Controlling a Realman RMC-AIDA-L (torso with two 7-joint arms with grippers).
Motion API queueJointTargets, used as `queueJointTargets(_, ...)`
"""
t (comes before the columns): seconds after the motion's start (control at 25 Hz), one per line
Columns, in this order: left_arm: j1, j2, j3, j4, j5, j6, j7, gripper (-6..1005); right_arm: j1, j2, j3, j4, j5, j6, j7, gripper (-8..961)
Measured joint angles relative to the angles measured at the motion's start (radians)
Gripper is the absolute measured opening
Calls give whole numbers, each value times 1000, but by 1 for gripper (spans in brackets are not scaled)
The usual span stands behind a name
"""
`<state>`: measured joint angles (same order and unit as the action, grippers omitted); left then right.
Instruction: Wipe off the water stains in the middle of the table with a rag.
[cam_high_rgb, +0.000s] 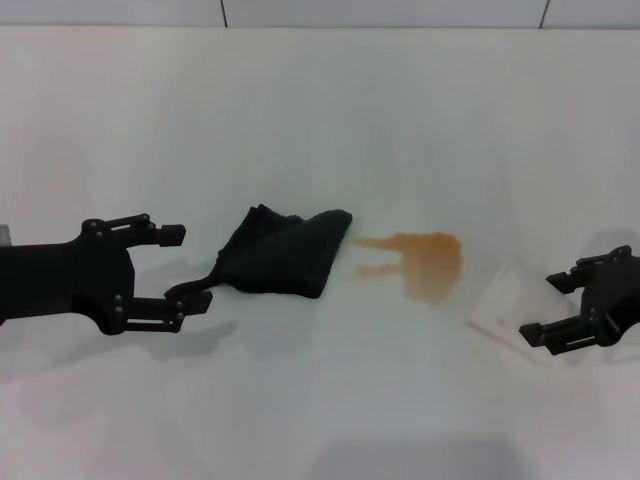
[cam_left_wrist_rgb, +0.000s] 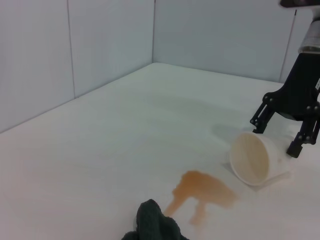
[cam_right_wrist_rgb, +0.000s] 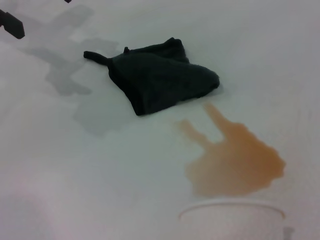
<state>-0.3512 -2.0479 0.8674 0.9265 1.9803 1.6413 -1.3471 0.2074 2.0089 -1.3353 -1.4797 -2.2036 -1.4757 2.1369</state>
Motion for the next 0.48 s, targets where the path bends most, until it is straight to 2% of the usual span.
queueJointTargets(0.48, 3, -1, -1, 0, 0, 3, 1, 880, 14, 1, -13, 1, -4, -3, 18, 776)
